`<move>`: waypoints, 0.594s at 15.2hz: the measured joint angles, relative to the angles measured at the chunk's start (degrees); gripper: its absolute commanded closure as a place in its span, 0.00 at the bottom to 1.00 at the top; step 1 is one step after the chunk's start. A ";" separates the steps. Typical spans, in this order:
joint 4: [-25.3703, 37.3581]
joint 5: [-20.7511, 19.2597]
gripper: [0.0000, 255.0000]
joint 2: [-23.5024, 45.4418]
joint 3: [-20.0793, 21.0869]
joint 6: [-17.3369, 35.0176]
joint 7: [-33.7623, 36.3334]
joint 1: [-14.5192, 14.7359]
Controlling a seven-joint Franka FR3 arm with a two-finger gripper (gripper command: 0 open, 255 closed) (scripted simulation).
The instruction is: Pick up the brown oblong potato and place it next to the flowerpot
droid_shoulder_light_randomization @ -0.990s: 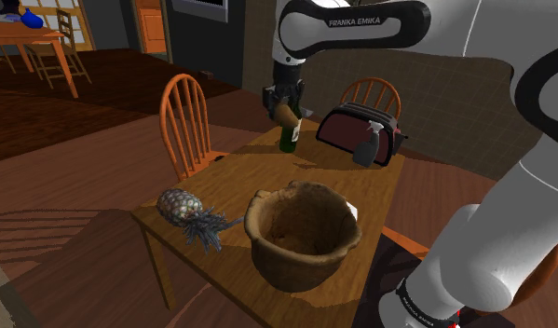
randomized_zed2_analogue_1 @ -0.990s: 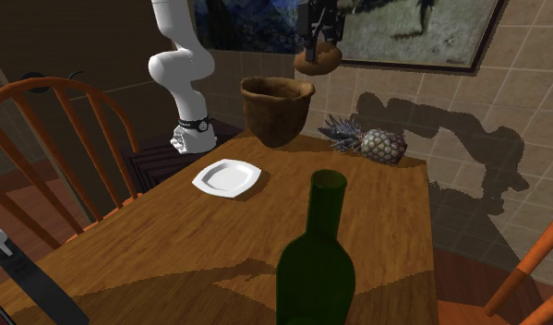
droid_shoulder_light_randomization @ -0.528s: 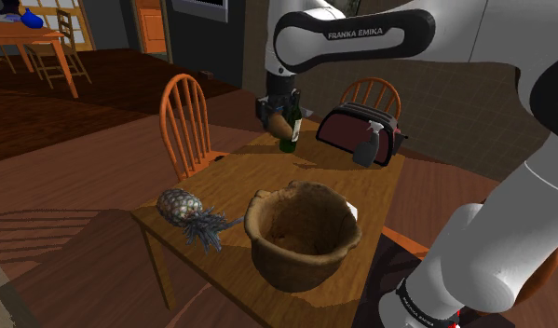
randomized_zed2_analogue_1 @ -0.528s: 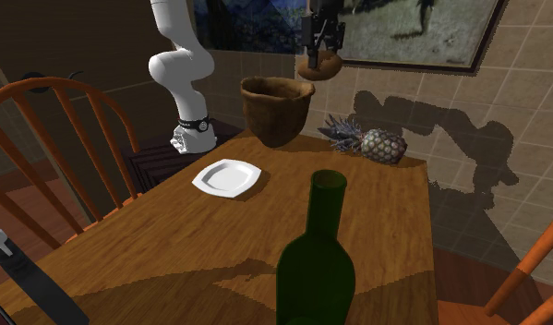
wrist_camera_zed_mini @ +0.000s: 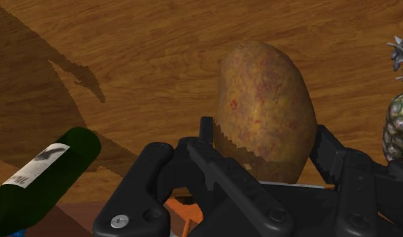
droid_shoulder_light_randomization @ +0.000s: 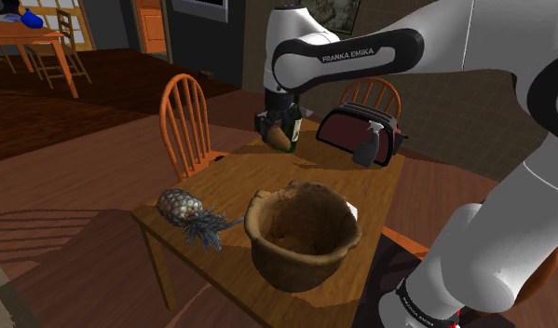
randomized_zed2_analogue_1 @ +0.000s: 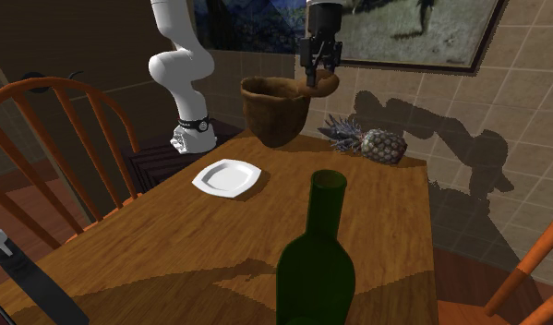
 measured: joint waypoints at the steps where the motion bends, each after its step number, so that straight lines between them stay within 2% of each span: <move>1: -0.69 -0.06 1.00 0.08 -0.01 0.77 0.11 -0.01; 9: -4.90 -0.56 1.00 1.73 -0.03 6.56 1.08 -0.05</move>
